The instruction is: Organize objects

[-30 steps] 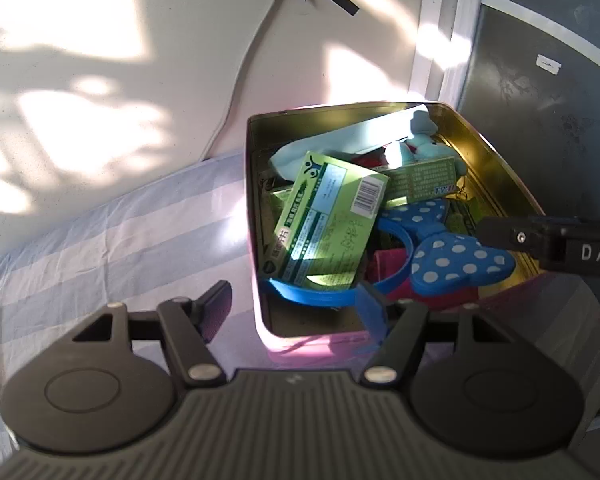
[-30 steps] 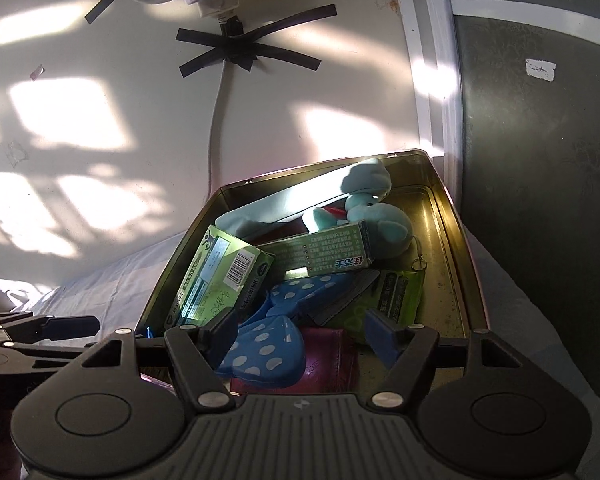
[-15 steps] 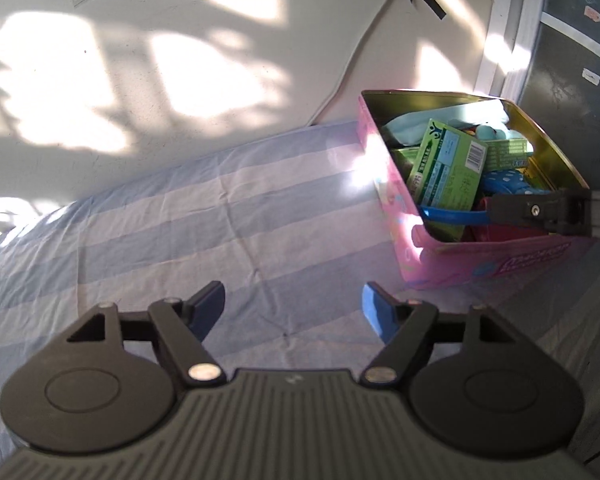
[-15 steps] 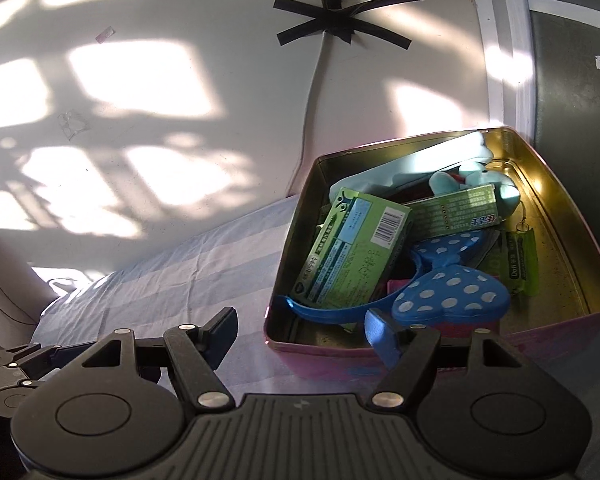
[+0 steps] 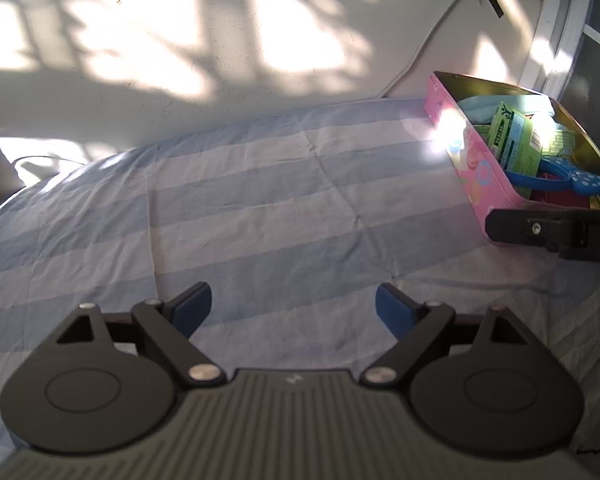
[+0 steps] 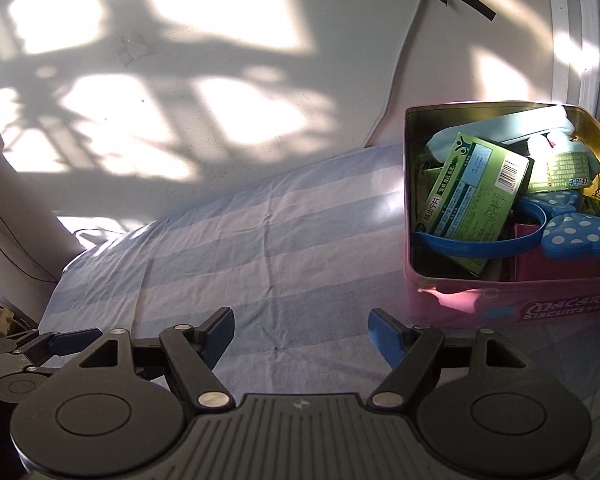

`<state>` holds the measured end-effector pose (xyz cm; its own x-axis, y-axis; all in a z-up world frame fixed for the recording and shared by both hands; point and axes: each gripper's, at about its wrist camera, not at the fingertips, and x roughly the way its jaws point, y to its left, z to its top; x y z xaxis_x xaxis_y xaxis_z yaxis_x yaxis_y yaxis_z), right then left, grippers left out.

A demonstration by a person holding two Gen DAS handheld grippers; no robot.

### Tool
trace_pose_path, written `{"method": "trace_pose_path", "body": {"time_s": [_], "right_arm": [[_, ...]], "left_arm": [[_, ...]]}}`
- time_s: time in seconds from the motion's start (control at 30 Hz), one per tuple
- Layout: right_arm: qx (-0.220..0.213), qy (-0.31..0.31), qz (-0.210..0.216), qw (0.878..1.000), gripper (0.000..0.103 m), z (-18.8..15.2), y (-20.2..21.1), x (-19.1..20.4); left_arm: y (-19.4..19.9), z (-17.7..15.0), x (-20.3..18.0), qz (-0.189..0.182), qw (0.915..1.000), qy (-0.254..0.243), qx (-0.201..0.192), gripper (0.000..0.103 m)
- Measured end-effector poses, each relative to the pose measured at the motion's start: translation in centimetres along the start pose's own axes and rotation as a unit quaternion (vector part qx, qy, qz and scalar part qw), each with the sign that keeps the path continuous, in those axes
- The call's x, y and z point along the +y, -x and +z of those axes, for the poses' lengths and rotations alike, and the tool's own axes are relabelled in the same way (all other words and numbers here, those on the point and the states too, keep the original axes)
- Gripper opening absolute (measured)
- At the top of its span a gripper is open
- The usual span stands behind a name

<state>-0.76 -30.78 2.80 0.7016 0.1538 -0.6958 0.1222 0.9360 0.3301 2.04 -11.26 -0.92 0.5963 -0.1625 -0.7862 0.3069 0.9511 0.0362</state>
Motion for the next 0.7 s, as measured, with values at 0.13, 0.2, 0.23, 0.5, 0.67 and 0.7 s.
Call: {"method": "trace_pose_path", "body": {"time_s": [0.13,0.2,0.23,0.5,0.67,0.7], "right_arm": [[0.005,0.004,-0.001,1.000,0.076,-0.2,-0.7,1.5],[0.009,0.005,-0.002,1.000,0.076,-0.3,-1.0,2.1],[0.009,0.008,-0.003,1.000,0.077,-0.3,-1.1,2.4],[0.018,0.014,-0.011,1.000,0.079,0.4,-1.6,3.7],[0.009,0.016,-0.003,1.000,0.082,2.4,-0.6,4.8],[0.000,0.017,-0.002,1.000,0.083,2.6,-0.1,5.1]], "left_arm": [[-0.4,-0.3,1.9,0.003,0.9998,0.013,0.012,0.093],[-0.5,-0.4,2.8,0.001,0.9996,0.021,0.018,0.093],[-0.5,-0.3,3.1,-0.001,0.9995,0.025,0.020,0.094],[-0.1,0.3,4.9,0.015,0.9991,0.039,0.009,0.099],[1.8,1.7,5.1,0.036,0.9983,0.029,-0.037,0.103],[2.4,2.1,5.2,0.035,0.9978,0.032,-0.046,0.103]]}}
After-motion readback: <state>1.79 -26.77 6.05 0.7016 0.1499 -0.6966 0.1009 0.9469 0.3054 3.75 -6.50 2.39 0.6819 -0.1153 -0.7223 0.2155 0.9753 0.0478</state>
